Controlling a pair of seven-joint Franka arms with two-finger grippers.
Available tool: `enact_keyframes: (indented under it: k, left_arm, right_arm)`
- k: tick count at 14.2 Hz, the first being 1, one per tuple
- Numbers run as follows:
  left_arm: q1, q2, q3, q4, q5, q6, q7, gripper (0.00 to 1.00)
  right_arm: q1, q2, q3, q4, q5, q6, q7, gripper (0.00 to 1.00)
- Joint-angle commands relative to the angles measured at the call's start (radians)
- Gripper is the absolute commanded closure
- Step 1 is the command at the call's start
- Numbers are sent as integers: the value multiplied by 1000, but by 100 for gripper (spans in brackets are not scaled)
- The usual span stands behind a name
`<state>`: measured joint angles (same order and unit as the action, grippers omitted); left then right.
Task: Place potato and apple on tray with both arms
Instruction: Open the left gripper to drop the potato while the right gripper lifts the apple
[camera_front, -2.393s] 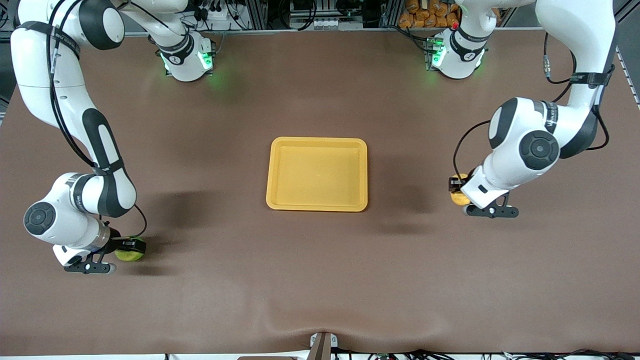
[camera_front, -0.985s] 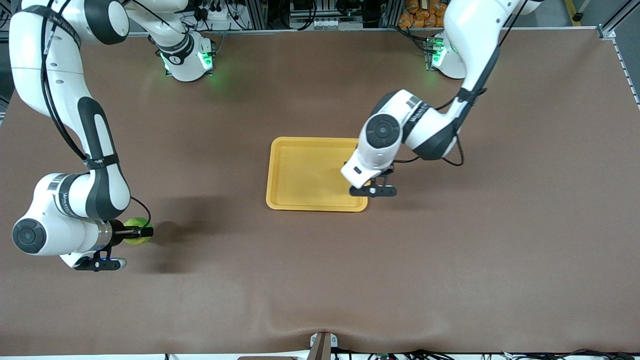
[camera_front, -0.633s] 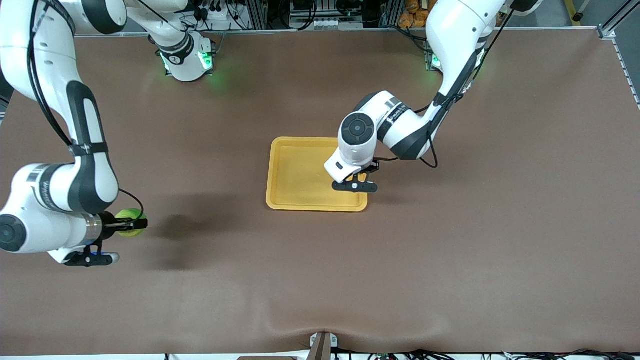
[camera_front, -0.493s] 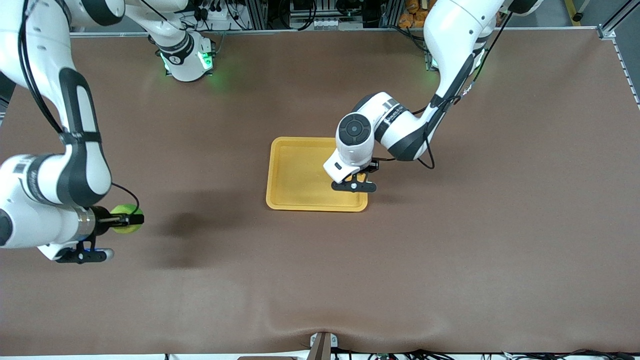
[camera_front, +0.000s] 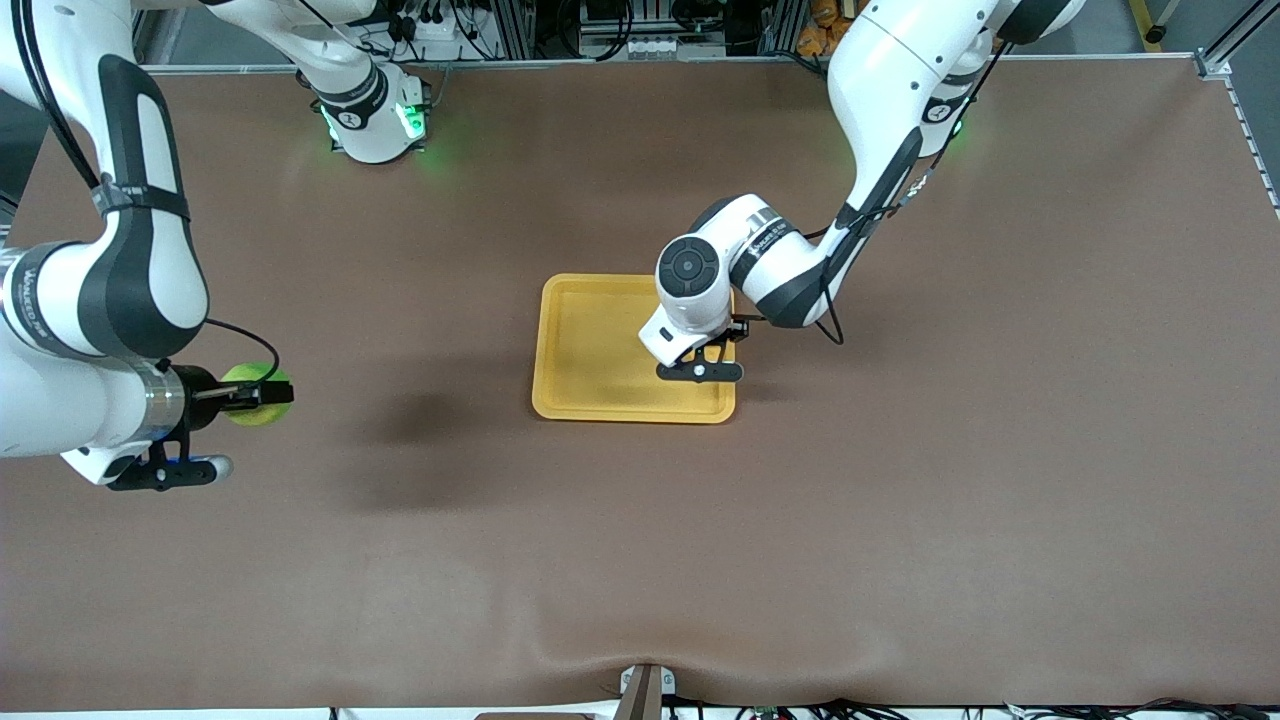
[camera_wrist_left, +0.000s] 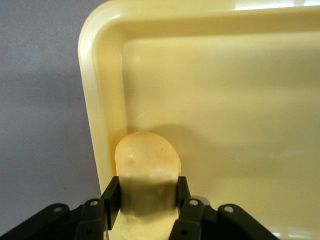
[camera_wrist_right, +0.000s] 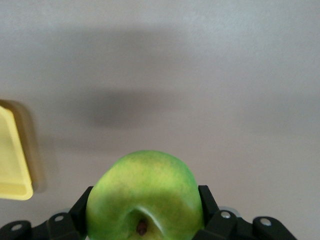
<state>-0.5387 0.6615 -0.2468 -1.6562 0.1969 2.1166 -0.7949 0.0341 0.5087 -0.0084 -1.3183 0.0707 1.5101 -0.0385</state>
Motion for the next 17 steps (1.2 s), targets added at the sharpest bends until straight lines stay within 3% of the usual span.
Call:
enact_keyframes:
  k: [1,2,4,7,14,17]
  left_arm:
    - [-21,21,11,27,24,-10,-44,18]
    - [-23,20,12,27,45,-10,-44,0]
    - [-15,12,11,27,104,-10,-46,0]
    - [-3,-34,12,29,96,-21,-49,0]
    - [135,-267,1,29,19,-181,-33,0]
    - [203,-365,0,30,7,-263,26,0]
  right_arm:
    - [32,-48,1,-32,21,-33,75,100]
    - [52,-58,-1,-39,21,-37,93,100]
    - [107,-75,-2,-50,20,-34,127,100]
    - [167,-72,-2,-64,21,-25,216,100]
    - [273,-70,-1,-136,63,84,411,100]
    - [277,-65,-1,-148,124,105,419,100]
